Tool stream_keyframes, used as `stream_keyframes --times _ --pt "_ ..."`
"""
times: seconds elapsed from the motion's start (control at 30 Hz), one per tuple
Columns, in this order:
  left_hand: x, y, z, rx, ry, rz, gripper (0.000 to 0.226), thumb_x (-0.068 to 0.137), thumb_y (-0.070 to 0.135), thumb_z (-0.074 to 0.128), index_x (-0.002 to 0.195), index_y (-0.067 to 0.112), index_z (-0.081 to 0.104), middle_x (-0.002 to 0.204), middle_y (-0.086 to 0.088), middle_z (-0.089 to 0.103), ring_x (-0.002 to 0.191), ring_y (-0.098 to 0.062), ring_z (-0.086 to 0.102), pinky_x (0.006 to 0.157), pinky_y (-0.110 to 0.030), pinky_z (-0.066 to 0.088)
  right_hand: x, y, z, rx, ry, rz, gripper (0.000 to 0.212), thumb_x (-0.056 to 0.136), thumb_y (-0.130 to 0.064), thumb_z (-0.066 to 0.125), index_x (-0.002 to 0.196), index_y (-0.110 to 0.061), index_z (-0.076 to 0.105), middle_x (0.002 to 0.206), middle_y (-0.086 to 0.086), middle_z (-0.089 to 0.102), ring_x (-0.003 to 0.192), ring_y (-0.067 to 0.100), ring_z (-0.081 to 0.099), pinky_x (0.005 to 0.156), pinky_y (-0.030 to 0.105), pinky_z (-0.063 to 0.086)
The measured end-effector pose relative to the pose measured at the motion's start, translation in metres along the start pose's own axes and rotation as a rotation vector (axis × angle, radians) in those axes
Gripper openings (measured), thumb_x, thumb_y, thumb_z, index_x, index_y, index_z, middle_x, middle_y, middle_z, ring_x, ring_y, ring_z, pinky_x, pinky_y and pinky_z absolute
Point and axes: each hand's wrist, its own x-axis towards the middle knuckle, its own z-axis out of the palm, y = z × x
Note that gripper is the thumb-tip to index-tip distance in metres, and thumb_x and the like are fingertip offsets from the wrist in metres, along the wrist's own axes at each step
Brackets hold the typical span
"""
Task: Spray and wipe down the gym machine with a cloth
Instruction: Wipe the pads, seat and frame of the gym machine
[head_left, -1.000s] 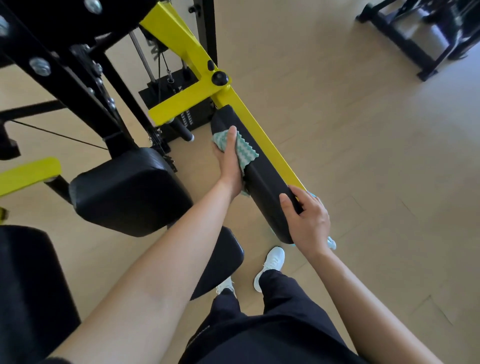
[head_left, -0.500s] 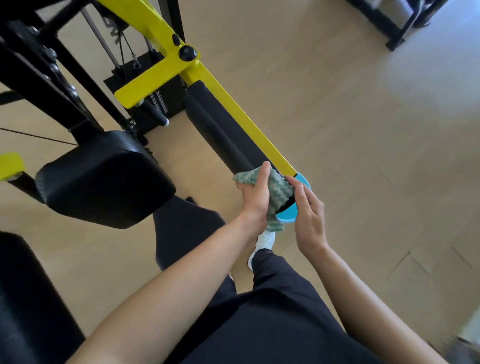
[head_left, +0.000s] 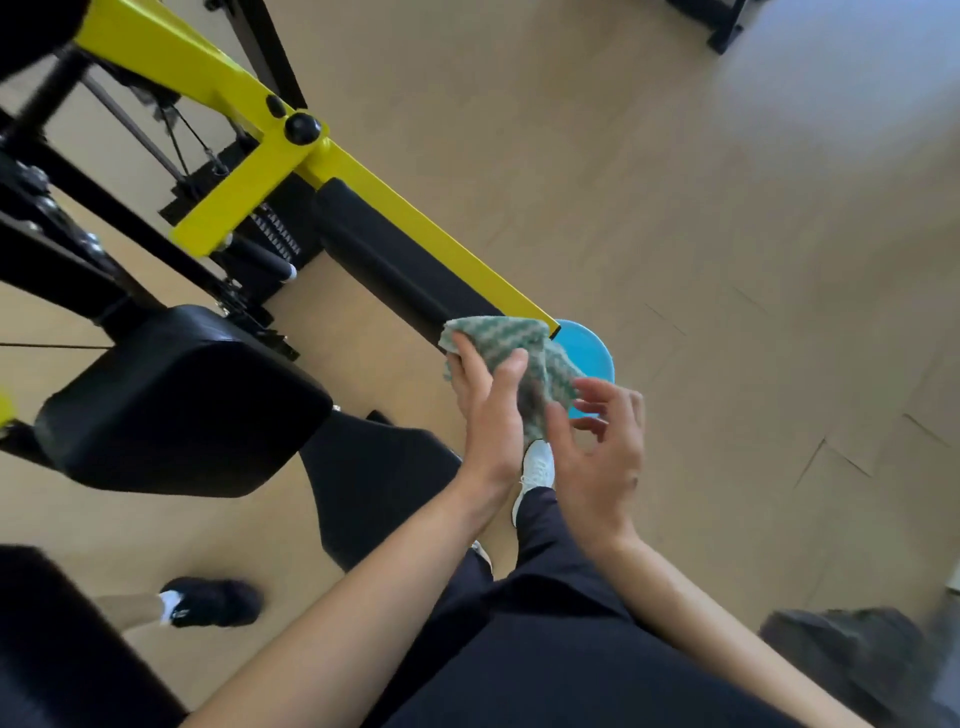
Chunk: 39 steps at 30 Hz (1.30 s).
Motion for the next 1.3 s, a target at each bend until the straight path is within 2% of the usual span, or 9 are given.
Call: stream_keyframes --times 0.1,0.3,0.5,0.6,0.87,0.97,1.1,1.2,1.3 --pt "-0.015 0.006 -0.014 -0.07 -0.01 0.017 0.058 0.098 0.046 0.046 0.154 0.034 0.039 0.152 0.005 0.03 0.135 -0.002 0.047 0.115 -0.04 0.046 -0.004 0.005 0.003 -0.175 -0.192 -0.389 0.038 0.091 -0.016 0.073 0.127 -0.003 0.068 0.134 0.013 0.062 0.125 0.031 0.059 0.108 0.041 0.049" --pt "-0.001 -0.002 -0.039 0.137 0.096 0.201 0.046 0.099 0.036 0.043 0.143 0.03 0.054 0.142 0.001 0.049 0.132 -0.01 0.053 0.112 -0.048 0.047 0.024 0.018 0.046 -0.512 -0.388 -0.233 0.073 0.103 -0.041 0.058 0.162 -0.016 0.023 0.171 0.01 0.012 0.159 0.032 0.007 0.127 0.053 0.018" --pt "0.023 -0.006 -0.04 0.294 0.158 0.335 0.055 0.103 0.026 0.06 0.154 0.024 0.039 0.157 -0.001 0.034 0.138 0.013 0.034 0.116 -0.016 0.034 0.02 0.016 0.054 0.19 -0.277 0.407 0.081 0.101 -0.047 0.057 0.163 -0.031 0.008 0.164 0.004 0.029 0.147 0.018 0.037 0.12 0.036 0.033" --pt "0.025 -0.01 -0.04 0.301 0.181 0.331 0.067 0.097 0.023 0.069 0.155 0.019 0.036 0.153 0.008 0.037 0.131 0.024 0.032 0.102 0.002 0.03 0.024 0.023 0.052 0.578 -0.278 0.722 0.063 0.1 -0.045 0.06 0.154 -0.023 0.034 0.144 0.005 0.059 0.127 0.019 0.062 0.101 0.037 0.054" --pt "0.026 -0.017 -0.04 0.242 0.193 0.297 0.074 0.089 0.04 0.072 0.155 0.029 0.039 0.15 0.011 0.043 0.145 -0.007 0.041 0.117 -0.041 0.042 0.04 0.034 0.049 0.905 -0.371 0.905 0.065 0.088 -0.054 0.068 0.136 -0.011 0.062 0.125 0.013 0.063 0.118 0.03 0.057 0.106 0.048 0.042" --pt "0.025 -0.018 -0.04 0.228 0.182 0.287 0.072 0.092 0.034 0.072 0.155 0.026 0.04 0.148 0.01 0.044 0.14 0.0 0.043 0.116 -0.026 0.041 0.041 0.031 0.049 0.895 -0.366 0.974 0.074 0.082 -0.06 0.071 0.138 -0.012 0.061 0.123 0.012 0.064 0.113 0.029 0.058 0.097 0.045 0.046" --pt "0.026 -0.016 -0.041 0.232 0.169 0.285 0.065 0.097 0.021 0.068 0.156 0.024 0.041 0.146 0.01 0.046 0.135 0.01 0.043 0.109 -0.011 0.037 0.038 0.024 0.054 0.741 -0.327 0.851 0.062 0.092 -0.046 0.071 0.144 -0.017 0.053 0.139 0.015 0.063 0.128 0.031 0.061 0.107 0.049 0.048" --pt "0.025 -0.016 -0.044 0.15 0.134 0.238 0.06 0.096 0.033 0.064 0.152 0.038 0.044 0.148 0.017 0.046 0.141 -0.007 0.047 0.115 -0.042 0.045 0.026 0.021 0.054 0.444 -0.283 0.589 0.064 0.105 -0.034 0.057 0.159 -0.02 0.025 0.149 0.007 0.053 0.138 0.021 0.052 0.118 0.046 0.041" --pt "0.024 -0.015 -0.049 0.09 0.111 0.22 0.053 0.1 0.025 0.057 0.151 0.034 0.046 0.15 0.013 0.047 0.136 -0.013 0.054 0.111 -0.05 0.049 0.02 0.031 0.049 0.054 -0.323 0.215 0.081 0.101 -0.035 0.054 0.163 -0.013 0.006 0.166 0.009 0.025 0.154 0.023 0.025 0.127 0.049 0.023"
